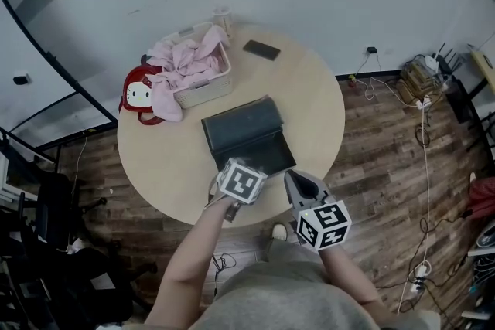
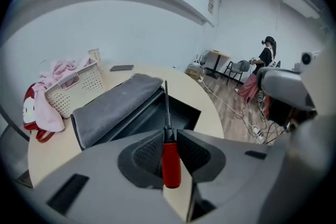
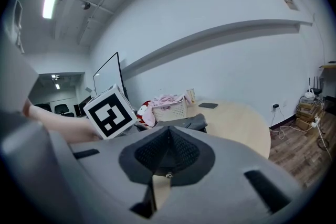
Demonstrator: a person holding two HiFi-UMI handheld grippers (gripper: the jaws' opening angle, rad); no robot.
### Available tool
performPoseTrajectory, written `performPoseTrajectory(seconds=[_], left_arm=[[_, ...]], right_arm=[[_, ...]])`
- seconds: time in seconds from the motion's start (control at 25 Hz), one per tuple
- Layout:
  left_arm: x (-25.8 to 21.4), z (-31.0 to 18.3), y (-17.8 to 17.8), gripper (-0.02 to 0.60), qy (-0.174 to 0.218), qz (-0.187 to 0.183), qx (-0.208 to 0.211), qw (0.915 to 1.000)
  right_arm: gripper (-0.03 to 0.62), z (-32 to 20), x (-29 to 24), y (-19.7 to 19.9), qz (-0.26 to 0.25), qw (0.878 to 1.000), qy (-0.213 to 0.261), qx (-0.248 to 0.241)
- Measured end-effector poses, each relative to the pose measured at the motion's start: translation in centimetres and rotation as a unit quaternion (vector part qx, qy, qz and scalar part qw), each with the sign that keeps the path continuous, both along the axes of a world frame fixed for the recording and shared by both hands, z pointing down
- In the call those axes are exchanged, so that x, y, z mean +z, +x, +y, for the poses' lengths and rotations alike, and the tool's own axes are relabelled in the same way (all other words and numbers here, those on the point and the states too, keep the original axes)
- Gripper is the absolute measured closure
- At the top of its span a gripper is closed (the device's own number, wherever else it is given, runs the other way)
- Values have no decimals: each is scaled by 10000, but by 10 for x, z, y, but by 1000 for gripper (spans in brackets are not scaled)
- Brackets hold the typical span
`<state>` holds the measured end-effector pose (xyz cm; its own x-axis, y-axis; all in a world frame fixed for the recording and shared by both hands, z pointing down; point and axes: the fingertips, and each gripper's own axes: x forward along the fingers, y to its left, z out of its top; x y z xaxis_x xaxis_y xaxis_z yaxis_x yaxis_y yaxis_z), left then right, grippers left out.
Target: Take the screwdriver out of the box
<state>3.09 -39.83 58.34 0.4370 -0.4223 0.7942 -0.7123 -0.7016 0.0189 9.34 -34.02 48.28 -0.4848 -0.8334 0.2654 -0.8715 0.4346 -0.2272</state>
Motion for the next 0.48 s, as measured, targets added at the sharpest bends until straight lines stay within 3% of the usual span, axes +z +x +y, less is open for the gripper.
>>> performPoseTrajectory(seconds=[0.2, 0.48], left_arm=[[-15, 23, -18, 509, 207, 315, -307, 9988], [-39, 75, -43, 508, 186, 821, -642, 9944]], right_arm=[[594, 27, -2, -15, 4, 10000, 20, 38], [594, 68, -7, -36, -3, 10000, 29, 66]])
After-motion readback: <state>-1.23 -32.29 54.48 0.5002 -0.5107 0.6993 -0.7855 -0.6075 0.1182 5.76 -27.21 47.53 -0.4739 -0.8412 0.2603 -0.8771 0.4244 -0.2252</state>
